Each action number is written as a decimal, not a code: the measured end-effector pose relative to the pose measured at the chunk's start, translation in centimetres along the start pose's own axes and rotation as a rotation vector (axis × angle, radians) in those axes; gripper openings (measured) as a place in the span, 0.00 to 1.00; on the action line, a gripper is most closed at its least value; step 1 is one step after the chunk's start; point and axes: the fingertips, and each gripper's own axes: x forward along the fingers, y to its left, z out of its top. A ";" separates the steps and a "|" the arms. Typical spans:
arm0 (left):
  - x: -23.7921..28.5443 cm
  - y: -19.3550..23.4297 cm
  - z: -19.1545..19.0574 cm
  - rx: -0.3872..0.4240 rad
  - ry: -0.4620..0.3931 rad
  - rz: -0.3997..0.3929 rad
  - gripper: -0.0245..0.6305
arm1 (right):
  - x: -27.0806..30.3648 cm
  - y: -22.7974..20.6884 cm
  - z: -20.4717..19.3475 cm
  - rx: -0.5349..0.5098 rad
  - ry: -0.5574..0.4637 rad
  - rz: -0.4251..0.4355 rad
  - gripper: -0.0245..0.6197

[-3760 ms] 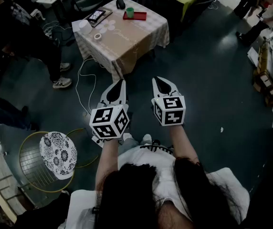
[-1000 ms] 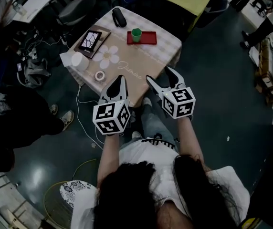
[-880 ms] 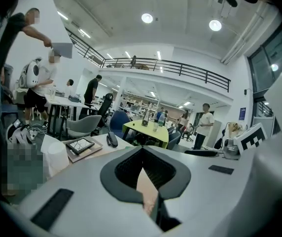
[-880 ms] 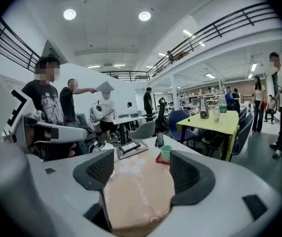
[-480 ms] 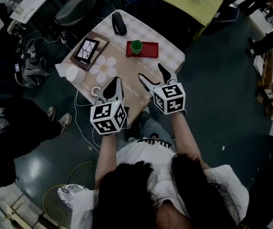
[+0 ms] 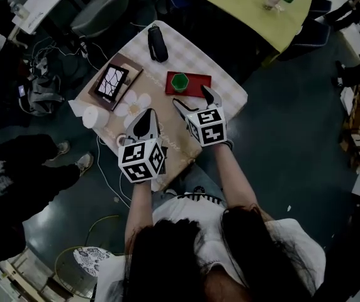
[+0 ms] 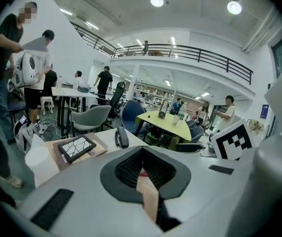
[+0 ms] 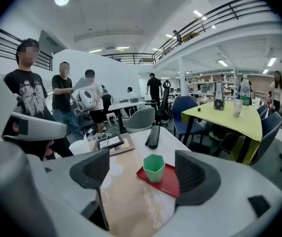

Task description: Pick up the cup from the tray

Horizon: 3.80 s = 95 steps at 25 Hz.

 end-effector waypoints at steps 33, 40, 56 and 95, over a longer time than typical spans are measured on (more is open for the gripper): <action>9.9 3.1 -2.0 -0.044 0.118 0.119 0.04 | 15.7 -2.5 -6.6 -0.104 0.281 0.076 0.56; 9.5 2.6 -1.7 -0.045 0.103 0.110 0.04 | 14.7 -2.5 -5.9 -0.120 0.275 0.078 0.55; 6.8 -1.0 -1.7 -0.004 0.061 0.021 0.04 | 6.0 -5.0 -7.0 -0.100 0.253 -0.039 0.55; 3.0 -4.8 -3.1 0.022 0.042 -0.048 0.04 | -0.7 -5.5 -14.9 0.111 0.218 -0.049 0.65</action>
